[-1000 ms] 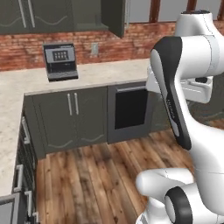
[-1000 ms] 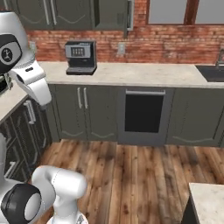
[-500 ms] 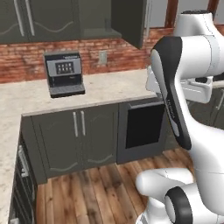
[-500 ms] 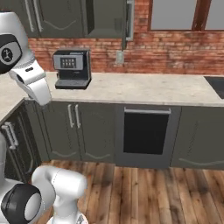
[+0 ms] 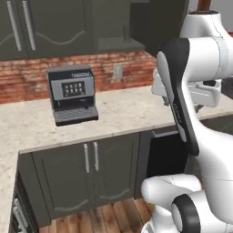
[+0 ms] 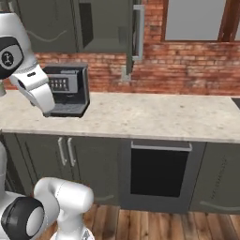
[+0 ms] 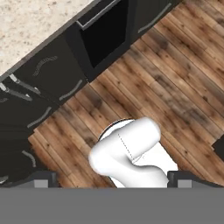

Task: There is a bowl on the dining counter. Grab a lemon wedge from the fridge and place it in the bowl. Then get the liquor bottle and glass cup from the cabinet and place them next to the bowl.

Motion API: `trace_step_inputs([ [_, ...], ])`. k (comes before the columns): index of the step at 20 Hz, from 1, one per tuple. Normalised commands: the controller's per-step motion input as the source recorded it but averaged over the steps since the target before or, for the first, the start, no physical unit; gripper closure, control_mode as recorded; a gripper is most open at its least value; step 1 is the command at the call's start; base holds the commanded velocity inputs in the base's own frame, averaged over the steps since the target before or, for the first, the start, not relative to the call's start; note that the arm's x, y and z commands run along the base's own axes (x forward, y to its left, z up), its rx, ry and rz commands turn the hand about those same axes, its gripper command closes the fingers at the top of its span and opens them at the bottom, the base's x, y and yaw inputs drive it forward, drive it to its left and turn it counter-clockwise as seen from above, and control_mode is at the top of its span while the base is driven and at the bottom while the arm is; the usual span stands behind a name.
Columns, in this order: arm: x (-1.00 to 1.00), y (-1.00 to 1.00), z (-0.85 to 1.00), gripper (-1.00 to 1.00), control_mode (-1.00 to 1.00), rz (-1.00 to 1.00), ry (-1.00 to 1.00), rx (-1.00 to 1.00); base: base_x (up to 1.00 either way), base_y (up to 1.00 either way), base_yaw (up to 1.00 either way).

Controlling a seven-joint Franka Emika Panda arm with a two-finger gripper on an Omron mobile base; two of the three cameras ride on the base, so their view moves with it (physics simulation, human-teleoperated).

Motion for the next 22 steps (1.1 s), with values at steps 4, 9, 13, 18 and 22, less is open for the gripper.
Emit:
trace_step_inputs([
  [4, 0.0, 0.0, 0.0, -1.0, 1.0, 0.0, 0.0, 0.0, 1.0, 0.0, 0.0],
  [9, 0.0, 0.0, 0.0, -1.0, 1.0, 0.0, 0.0, 0.0, 0.99, 0.0, 0.0],
  [13, 0.0, 0.0, 0.0, -1.0, 1.0, 0.0, 0.0, 0.0, 0.88, 0.0, 0.0],
  [18, 0.0, 0.0, 0.0, -1.0, 1.0, 0.0, 0.0, 0.0, 0.78, 0.0, -0.03],
  [22, 0.16, -0.06, 0.08, -1.0, -1.0, -0.03, -0.01, 0.0, 0.31, 0.0, -0.02],
])
